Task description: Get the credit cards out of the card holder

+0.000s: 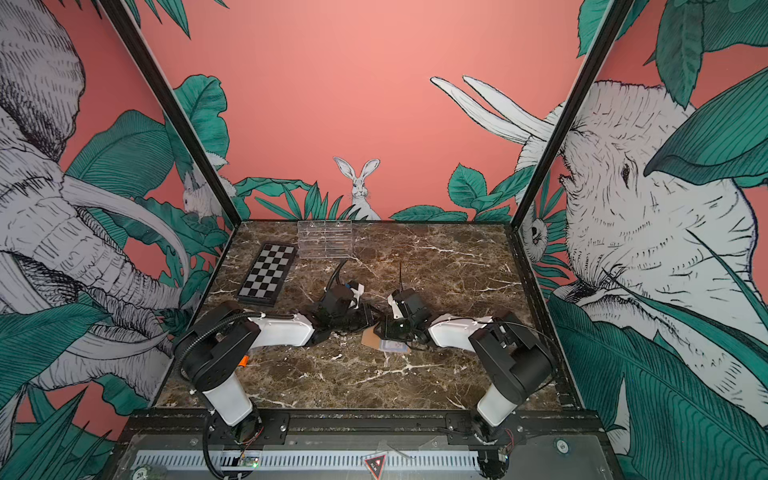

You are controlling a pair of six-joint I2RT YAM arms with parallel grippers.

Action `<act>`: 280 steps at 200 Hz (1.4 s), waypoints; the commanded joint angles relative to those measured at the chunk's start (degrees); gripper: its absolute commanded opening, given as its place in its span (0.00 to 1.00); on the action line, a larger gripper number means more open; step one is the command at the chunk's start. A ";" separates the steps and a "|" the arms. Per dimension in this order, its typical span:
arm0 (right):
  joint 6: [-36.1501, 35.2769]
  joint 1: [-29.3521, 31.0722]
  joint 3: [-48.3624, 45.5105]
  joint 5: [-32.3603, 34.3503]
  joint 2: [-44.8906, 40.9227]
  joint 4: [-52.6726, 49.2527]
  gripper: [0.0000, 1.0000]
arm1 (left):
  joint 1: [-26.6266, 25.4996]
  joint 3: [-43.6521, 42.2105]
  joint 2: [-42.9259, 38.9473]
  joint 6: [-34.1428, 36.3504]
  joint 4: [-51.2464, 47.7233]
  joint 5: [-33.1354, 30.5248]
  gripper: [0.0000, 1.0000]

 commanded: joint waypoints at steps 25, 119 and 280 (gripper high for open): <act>-1.44 0.39 -0.56 4.30 -6.51 -9.10 0.42 | 0.06 -2.75 0.11 -0.50 1.60 -0.65 0.31; -3.05 -6.38 -7.32 6.43 -16.10 -12.88 0.55 | 0.05 -4.70 0.76 1.81 2.90 -0.56 0.29; -3.15 -7.50 -7.01 3.22 -17.60 -11.92 0.54 | -0.01 -6.18 2.80 2.48 6.21 -0.41 0.28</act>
